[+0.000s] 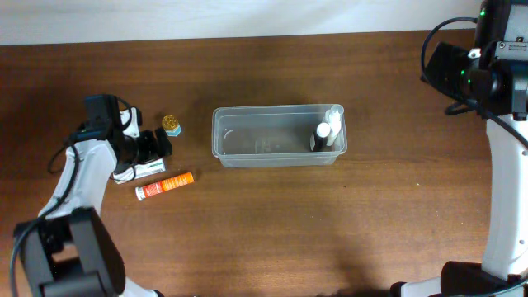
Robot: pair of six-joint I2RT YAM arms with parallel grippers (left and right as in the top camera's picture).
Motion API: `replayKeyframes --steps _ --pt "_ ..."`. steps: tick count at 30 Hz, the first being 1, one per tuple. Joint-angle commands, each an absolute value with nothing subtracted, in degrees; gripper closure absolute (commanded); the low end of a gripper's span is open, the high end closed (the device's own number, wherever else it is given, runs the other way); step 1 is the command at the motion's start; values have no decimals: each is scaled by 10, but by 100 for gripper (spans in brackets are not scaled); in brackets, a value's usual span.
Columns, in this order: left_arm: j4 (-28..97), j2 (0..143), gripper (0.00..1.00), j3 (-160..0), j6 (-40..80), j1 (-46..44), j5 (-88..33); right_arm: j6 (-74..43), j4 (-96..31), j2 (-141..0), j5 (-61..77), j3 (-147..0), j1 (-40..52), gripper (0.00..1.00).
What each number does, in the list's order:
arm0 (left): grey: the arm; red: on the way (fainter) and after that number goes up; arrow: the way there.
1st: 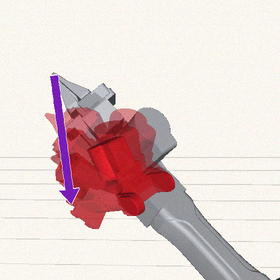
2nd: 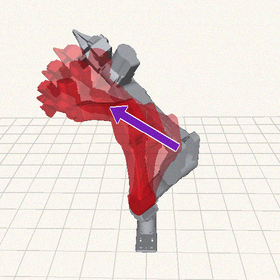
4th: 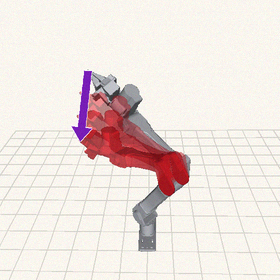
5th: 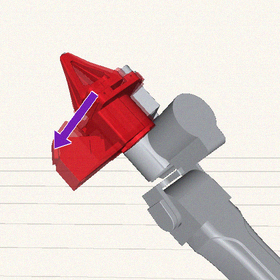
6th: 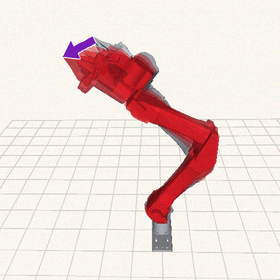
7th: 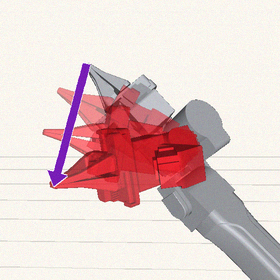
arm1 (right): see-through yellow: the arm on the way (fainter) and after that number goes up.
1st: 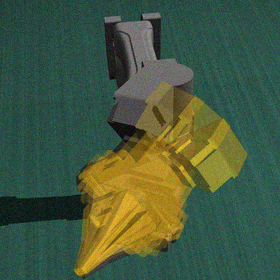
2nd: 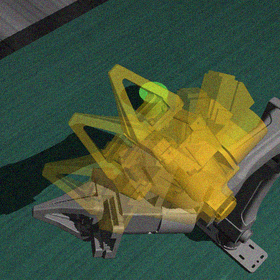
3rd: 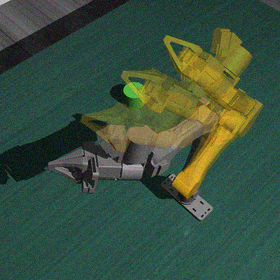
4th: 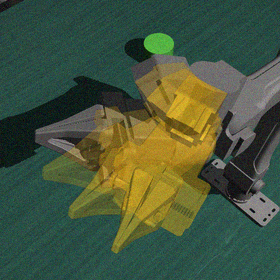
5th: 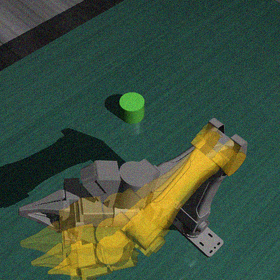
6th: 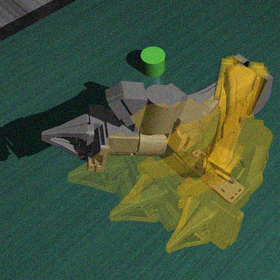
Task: Pack container
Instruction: 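Move the left gripper down onto the white Panadol box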
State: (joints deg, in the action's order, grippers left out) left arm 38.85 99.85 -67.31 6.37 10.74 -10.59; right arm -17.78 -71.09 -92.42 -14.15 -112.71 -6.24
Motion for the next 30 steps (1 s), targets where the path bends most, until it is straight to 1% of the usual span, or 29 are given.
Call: replayKeyframes --steps 1,5,10,14,15,17,23,30 --pt "354 1028 1 -683 29 110 -60 -178 -710 -925 -153 -1135 -65 2" --pt "335 1039 1 -683 -116 110 -60 -178 -710 -925 -153 -1135 -65 2" --pt "340 1041 1 -683 -325 110 -59 -178 -710 -925 -153 -1135 -65 2" --pt "353 1041 1 -683 -410 110 -60 -178 -710 -925 -153 -1135 -65 2" --pt "369 1041 2 -683 -471 110 -59 -178 -710 -925 -153 -1135 -65 1" --pt "376 1041 5 -683 -522 112 -52 -178 -710 -925 -153 -1135 -65 2" --pt "373 1042 6 -683 -572 123 -30 -178 -710 -925 -153 -1135 -65 2" --pt "352 1048 6 -683 -571 158 -32 -178 -710 -925 -153 -1135 -65 1"
